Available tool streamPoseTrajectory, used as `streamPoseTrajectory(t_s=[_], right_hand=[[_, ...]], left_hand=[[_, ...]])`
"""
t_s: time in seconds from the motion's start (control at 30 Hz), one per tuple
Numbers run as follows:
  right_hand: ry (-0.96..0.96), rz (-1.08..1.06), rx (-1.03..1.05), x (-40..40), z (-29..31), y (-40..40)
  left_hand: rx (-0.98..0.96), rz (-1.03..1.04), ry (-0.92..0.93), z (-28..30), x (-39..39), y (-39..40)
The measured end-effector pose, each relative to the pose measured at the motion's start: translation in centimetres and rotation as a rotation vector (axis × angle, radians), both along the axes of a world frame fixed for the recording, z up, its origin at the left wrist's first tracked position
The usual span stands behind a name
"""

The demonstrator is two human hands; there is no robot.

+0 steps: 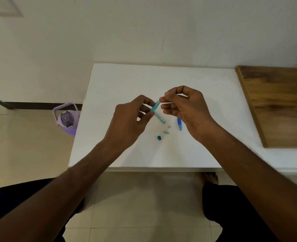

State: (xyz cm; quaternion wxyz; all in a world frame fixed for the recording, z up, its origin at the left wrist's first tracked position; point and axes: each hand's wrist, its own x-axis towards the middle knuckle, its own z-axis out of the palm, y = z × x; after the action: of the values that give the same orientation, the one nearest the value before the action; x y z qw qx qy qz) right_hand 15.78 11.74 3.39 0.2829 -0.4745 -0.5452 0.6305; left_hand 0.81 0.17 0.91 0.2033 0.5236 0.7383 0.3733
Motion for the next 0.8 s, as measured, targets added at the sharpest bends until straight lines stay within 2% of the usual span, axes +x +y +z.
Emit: streamPoseTrajectory(t_s=[0.63,0.8], right_hand=[[0.018,0.004,-0.018,-0.02,0.07,-0.21],[-0.056,0.023,0.073,-0.05,-0.16,-0.11]], left_hand=[[-0.001,0.01,0.079,-0.47,-0.05,0.0],[-0.014,0.007,0.102,-0.46,-0.04,0.01]])
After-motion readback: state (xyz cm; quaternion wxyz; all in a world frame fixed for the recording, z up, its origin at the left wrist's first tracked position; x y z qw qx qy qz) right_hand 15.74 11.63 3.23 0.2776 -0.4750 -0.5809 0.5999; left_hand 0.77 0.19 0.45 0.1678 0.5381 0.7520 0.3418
